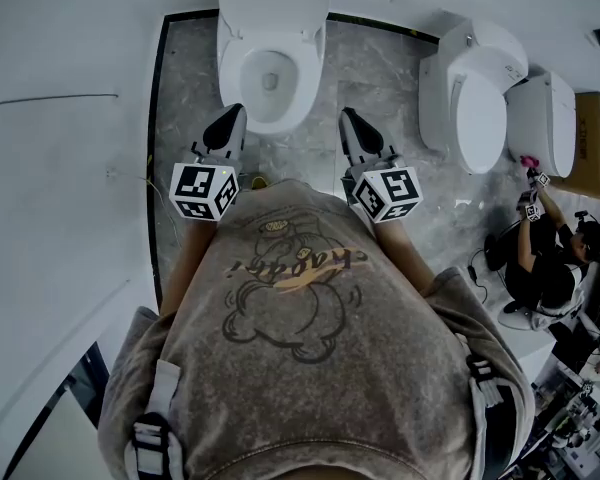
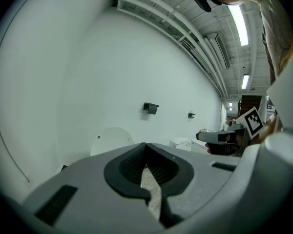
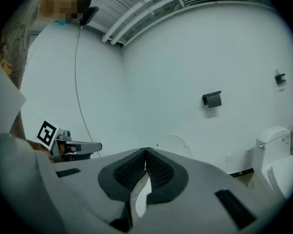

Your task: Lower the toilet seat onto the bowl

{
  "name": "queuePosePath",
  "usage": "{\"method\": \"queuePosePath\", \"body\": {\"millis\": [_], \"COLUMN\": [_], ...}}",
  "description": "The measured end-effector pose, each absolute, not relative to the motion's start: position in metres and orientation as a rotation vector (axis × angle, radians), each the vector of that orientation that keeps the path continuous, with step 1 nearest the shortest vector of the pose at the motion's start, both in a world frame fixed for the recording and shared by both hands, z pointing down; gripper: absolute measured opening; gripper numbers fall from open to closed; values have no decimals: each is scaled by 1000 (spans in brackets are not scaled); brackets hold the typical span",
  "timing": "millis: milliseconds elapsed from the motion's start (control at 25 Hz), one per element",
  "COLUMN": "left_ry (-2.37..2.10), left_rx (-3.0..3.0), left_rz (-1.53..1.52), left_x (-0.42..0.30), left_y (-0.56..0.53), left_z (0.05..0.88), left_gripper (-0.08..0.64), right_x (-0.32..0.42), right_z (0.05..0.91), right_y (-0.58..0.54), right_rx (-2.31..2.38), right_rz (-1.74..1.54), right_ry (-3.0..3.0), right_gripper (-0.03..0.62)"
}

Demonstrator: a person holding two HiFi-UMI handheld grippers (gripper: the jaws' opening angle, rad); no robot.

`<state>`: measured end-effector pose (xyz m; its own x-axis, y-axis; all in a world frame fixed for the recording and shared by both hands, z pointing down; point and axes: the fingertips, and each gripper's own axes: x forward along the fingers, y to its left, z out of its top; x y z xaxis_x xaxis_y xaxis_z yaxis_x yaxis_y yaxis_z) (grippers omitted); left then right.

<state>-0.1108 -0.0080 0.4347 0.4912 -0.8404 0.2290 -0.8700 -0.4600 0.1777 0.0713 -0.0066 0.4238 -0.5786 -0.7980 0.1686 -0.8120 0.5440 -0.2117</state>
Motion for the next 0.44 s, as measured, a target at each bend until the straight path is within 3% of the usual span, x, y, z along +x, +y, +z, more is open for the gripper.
{"method": "queuePosePath", "body": {"millis": [440], "left_ry": [-1476], "left_rx": [2441], "left_rz": [161], "left_x": [-110], "left_y": [-11], "left_z": [443], "left_gripper": [9], "right_x": [79], "right_z": [429], "right_y": [-11], "right_rx": [1403], "right_rz": [405], "right_ry": [-2715], "right_gripper": [26]}}
